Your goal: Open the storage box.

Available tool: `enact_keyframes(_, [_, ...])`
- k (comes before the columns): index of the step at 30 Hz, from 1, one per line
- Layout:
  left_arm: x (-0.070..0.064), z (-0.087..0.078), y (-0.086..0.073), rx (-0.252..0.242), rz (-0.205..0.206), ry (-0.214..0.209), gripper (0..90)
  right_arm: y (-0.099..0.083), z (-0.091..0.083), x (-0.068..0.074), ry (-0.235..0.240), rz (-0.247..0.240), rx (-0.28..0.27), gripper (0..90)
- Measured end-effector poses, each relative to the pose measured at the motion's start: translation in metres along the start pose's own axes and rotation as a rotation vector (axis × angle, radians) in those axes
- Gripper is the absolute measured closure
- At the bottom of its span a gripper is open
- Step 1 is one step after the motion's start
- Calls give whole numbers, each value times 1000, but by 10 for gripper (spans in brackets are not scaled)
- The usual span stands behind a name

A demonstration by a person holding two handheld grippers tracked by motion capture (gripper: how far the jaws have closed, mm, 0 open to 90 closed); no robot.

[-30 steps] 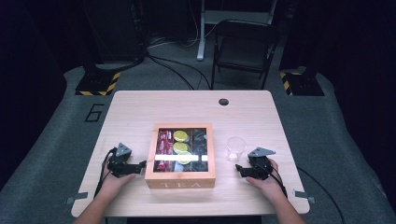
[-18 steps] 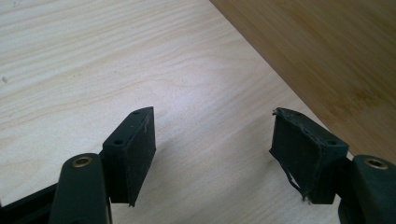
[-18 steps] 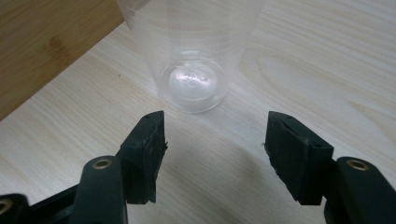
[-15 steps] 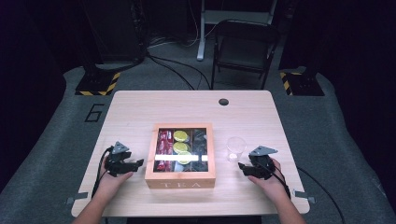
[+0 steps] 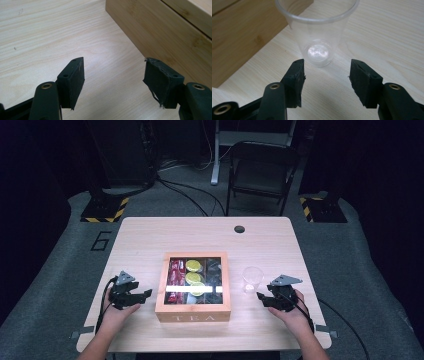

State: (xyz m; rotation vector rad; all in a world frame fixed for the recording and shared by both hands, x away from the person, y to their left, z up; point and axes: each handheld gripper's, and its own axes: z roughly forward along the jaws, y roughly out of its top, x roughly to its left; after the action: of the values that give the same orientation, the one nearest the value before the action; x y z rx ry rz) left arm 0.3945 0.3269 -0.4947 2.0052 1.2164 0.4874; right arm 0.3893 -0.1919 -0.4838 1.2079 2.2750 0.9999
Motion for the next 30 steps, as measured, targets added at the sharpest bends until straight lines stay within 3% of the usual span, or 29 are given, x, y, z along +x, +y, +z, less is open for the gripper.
enact_keyframes(4, [-1,-3,1,-3,12,-9,331,6,-8,4,9,2,4,483])
enact_keyframes(8, [-2,-5,1,-8,12,-11,333,8,-16,12,15,-44,32,498])
enact_keyframes(18, [-1,-5,1,-15,-4,-18,336,15,-29,30,77,-31,-27,522])
enact_keyframes(25, [0,-4,1,-15,-4,-22,340,20,-35,43,118,-79,-43,536])
enact_keyframes(30, [-1,-5,1,-12,-6,-25,343,22,-36,50,132,-85,-47,551])
